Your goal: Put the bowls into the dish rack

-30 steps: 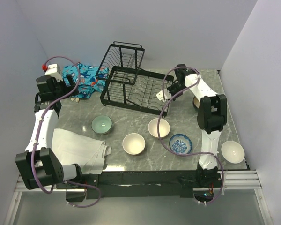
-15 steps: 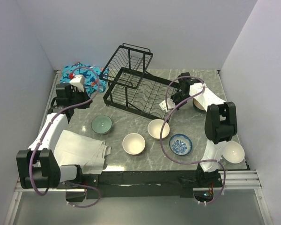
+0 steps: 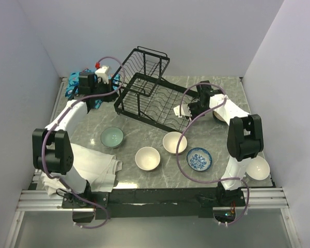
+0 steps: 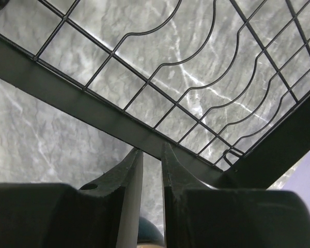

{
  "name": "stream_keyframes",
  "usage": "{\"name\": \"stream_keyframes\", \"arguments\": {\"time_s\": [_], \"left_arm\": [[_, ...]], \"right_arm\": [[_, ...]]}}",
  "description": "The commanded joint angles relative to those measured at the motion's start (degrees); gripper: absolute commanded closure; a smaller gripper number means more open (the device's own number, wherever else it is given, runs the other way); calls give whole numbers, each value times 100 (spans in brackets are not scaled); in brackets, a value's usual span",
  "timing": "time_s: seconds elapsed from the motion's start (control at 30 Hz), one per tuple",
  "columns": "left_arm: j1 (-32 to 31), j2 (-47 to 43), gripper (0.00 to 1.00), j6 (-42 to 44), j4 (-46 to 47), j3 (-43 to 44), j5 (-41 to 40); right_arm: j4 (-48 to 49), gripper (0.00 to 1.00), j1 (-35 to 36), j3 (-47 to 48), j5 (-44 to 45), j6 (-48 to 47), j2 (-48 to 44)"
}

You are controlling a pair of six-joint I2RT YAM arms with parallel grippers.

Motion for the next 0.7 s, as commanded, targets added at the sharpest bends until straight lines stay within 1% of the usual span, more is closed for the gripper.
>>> {"name": "stream_keyframes", "arguments": {"time_s": [0.0,0.13,0.23,0.33,0.37,0.53,0.67], "left_arm": [[-94,227,99,-129,218,627,364],[-147,395,99,-332,341,724,591],[-200,527,99,-516,464,847,619],[-305,729,99,-569,508,1171,593],[-340,799,99,-561,491,1425,584],[-490,1300,99,-631,420,2208,470],[-560,1572,99,-631,455,2499,373]], "right_arm": [[687,98,-75,-182,255,1389,-187],[810,99,-92,-262,325,1714,-309],[977,100,-92,-428,413,1934,-459],[1004,100,-92,-508,466,2136,-564],[1012,100,-92,-534,466,2180,-591],[1127,100,-75,-1096,457,2023,-968],[1021,100,-31,-1316,466,2031,-1144]]}}
